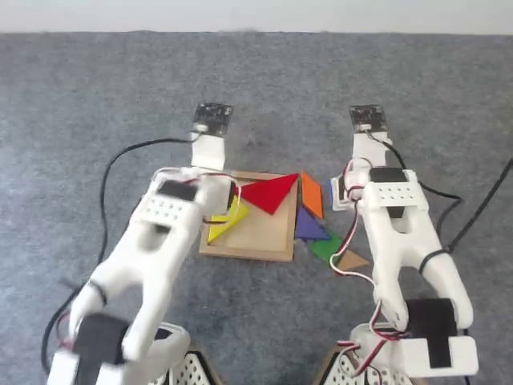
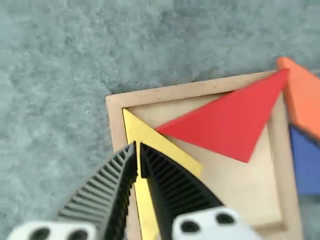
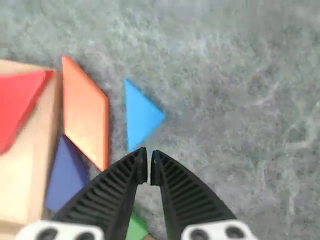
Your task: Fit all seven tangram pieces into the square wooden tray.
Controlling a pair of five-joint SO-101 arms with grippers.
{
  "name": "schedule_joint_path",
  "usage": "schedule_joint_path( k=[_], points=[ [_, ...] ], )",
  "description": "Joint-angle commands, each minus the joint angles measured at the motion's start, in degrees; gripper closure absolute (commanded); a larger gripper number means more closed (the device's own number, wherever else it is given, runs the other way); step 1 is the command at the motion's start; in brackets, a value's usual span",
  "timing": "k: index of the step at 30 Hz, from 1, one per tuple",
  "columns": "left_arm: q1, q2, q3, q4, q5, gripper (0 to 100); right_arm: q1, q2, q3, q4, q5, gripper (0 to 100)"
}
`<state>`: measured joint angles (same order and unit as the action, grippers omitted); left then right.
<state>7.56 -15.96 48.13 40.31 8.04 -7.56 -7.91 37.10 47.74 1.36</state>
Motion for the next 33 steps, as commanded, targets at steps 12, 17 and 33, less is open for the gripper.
schedule_joint_path(
  k=[12,17,33],
  points=[
    [-15.56,1.76,-3.30,-4.48,1.67,99,-20.44,14.64,-17.32,3.21,4.13,96.5],
    [-15.56,2.81,-4.62,-2.99,1.67,99,-20.97,24.48,-26.55,6.37,2.46,96.5],
    [-15.65,2.81,-4.62,-3.16,2.29,99,-29.23,24.66,-31.82,17.19,4.75,96.3]
  ],
)
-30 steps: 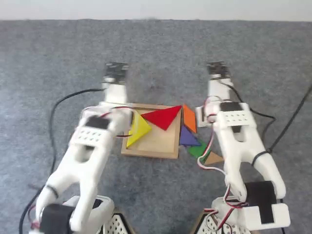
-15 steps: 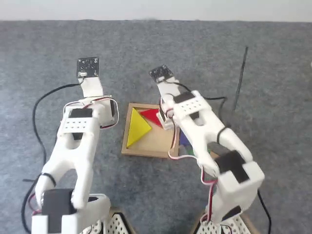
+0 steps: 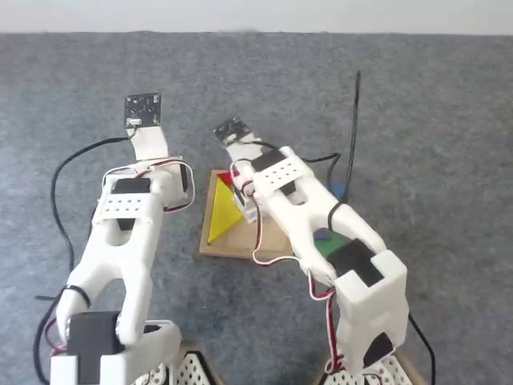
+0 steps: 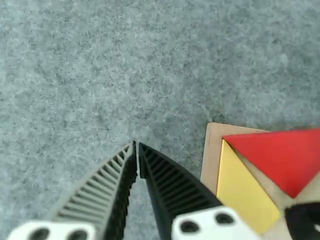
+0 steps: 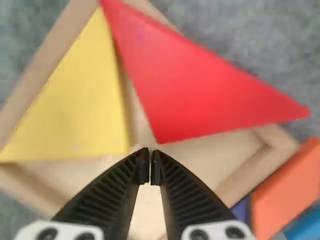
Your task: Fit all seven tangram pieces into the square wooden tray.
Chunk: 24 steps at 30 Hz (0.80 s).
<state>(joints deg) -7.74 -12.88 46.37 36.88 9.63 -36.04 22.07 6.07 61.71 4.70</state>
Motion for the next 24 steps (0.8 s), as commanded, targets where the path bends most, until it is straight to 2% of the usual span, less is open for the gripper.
schedule_joint_path(
  k=[1,7,12,16,19,24],
  points=[
    [-0.35,-0.26,-2.86,0.26,0.70,99,-0.48,-6.99,-0.79,4.26,1.41,96.4],
    [-0.35,-0.26,-2.86,0.26,0.70,99,5.85,-16.31,0.35,3.47,0.62,96.5],
    [-0.35,-0.26,-2.77,0.26,0.70,99,6.99,-14.99,7.21,-11.56,-8.00,96.5],
    [-0.44,-0.26,-2.77,0.26,0.70,99,5.49,-13.32,12.13,-19.74,-9.58,96.5],
    [-0.26,-0.26,-2.51,0.26,0.70,99,7.96,-15.69,10.55,-13.76,-9.58,96.5],
    [0.09,-0.26,-2.51,0.44,0.53,99,14.73,-25.98,6.95,5.32,-7.03,96.2]
  ],
)
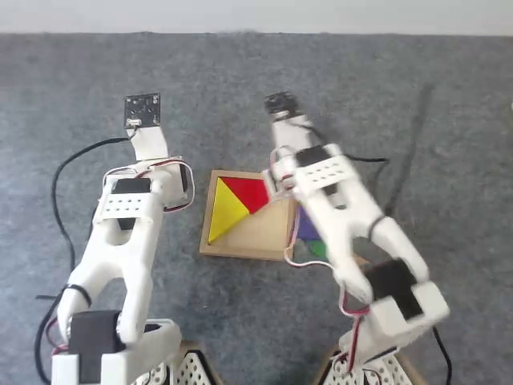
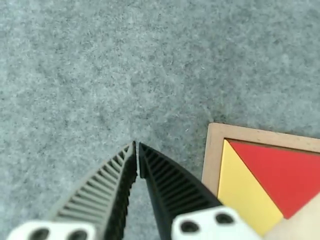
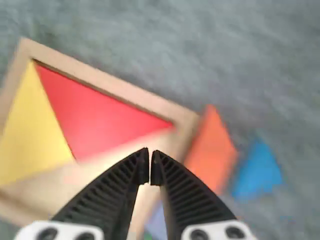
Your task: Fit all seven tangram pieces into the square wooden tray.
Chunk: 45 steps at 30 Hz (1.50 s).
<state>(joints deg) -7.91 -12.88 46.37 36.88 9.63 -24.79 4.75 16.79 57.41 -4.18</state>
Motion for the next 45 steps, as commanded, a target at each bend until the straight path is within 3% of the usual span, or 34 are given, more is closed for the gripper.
schedule_joint_path(
  k=[1,10,17,23,29,34,45],
  points=[
    [1.05,-0.26,-2.42,0.53,0.35,99,4.44,-10.33,-3.69,12.44,3.69,96.2],
    [13.89,-0.09,-2.33,5.45,-5.01,98,19.56,-15.52,6.42,16.57,7.47,96.1],
    [22.51,0.09,-2.42,6.24,-5.01,94,16.40,-15.69,12.31,11.21,6.51,95.4],
    [16.88,-0.18,-2.51,6.24,-4.84,93,10.42,-15.43,12.31,4.00,-1.49,83.5],
    [13.98,-0.09,-2.51,5.98,-4.84,93,4.88,-12.53,12.13,-4.09,-10.02,83.8],
    [14.24,0.00,-2.42,5.98,-4.84,93,4.26,-1.80,7.30,-5.85,-15.21,83.8],
    [13.98,-0.18,-2.42,6.15,-4.84,93,4.00,9.01,-0.53,-5.58,-15.38,84.0]
  ],
)
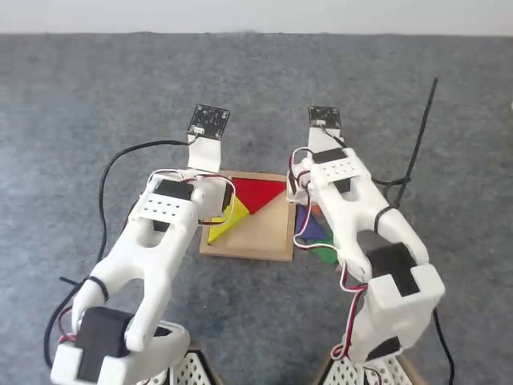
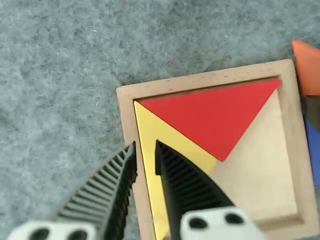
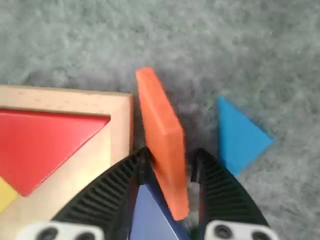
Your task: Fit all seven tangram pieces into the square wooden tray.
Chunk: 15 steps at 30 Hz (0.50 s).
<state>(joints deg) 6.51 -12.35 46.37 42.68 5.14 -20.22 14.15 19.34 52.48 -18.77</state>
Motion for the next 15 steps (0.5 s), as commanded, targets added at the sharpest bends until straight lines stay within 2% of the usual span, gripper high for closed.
schedule_joint_path(
  k=[1,7,12,15],
  points=[
    [-0.44,-0.70,-2.42,0.35,-0.35,93,-0.57,-0.40,-3.16,-0.92,-0.88,84.0],
    [-0.44,-0.70,-2.42,0.35,-0.35,93,-0.66,0.13,-7.65,-1.01,-2.02,84.6],
    [-0.53,-0.70,-2.42,0.44,-0.44,93,-0.84,0.22,-8.44,-0.75,-6.15,99.8],
    [-0.53,-0.70,-2.42,0.44,-0.44,93,-0.92,0.31,-8.26,-0.66,-5.89,95.9]
  ],
)
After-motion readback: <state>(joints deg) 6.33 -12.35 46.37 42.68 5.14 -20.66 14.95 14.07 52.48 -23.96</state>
